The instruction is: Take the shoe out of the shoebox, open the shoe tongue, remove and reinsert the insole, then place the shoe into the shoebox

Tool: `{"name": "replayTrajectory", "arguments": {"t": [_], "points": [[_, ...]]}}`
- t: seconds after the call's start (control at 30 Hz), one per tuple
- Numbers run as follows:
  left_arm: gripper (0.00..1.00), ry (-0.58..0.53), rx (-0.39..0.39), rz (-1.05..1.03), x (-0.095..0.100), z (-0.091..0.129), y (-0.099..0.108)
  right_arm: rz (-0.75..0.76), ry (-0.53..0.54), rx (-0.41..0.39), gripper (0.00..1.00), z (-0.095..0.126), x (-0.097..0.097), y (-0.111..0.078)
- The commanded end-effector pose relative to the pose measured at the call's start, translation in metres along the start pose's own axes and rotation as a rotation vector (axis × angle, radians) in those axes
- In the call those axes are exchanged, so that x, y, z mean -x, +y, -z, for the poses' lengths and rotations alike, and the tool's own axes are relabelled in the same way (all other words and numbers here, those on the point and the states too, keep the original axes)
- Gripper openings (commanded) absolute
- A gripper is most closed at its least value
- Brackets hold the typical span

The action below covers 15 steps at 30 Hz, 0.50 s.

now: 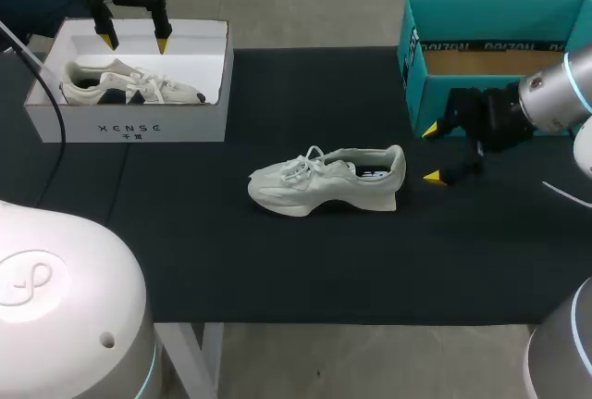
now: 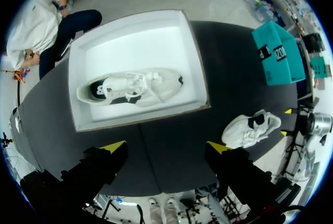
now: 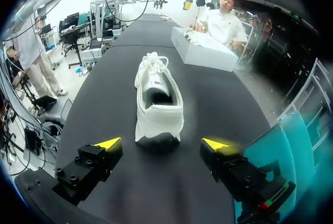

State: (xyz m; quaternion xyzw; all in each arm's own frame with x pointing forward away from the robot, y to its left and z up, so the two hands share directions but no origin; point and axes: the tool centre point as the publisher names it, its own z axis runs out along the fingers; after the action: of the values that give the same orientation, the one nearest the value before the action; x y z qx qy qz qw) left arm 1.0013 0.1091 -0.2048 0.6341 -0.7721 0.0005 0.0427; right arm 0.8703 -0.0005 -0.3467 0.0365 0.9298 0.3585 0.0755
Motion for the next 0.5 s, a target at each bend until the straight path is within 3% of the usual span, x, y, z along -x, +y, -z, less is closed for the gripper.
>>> {"name": "replayTrajectory", "arguments": {"t": [0.03,0.23,0.5], "points": [[1.0,-0.001,-0.002,0.0,0.0,0.0,0.001,-0.014,0.013,0.032,1.0,-0.022,0.004,-0.013],[1.0,-0.001,-0.002,0.0,0.0,0.0,0.001,-0.029,0.016,0.051,1.0,-0.038,0.004,-0.019],[1.0,-0.001,-0.002,0.0,0.0,0.0,0.001,-0.023,0.044,0.081,1.0,-0.056,0.006,-0.01]]}}
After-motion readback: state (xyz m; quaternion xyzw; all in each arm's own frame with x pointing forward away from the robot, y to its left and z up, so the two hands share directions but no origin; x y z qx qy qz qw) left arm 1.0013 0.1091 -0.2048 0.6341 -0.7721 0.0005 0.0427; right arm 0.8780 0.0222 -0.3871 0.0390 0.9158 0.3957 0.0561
